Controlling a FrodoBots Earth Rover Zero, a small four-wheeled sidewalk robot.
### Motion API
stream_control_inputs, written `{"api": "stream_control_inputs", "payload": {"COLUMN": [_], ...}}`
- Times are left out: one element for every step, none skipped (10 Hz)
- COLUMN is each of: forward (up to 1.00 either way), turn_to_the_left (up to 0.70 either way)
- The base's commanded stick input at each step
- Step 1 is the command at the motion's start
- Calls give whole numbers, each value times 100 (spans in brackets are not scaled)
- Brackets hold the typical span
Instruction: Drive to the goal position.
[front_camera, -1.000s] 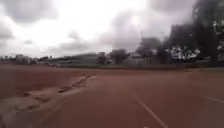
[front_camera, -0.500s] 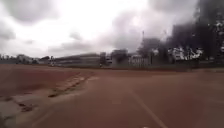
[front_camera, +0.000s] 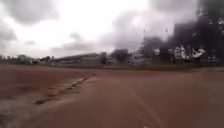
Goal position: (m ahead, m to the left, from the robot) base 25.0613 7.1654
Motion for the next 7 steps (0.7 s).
{"api": "stream_control_inputs", "payload": {"forward": [100,100,100,100,100,100,100], "turn_to_the_left": [0,0,0,0,0,0,0]}}
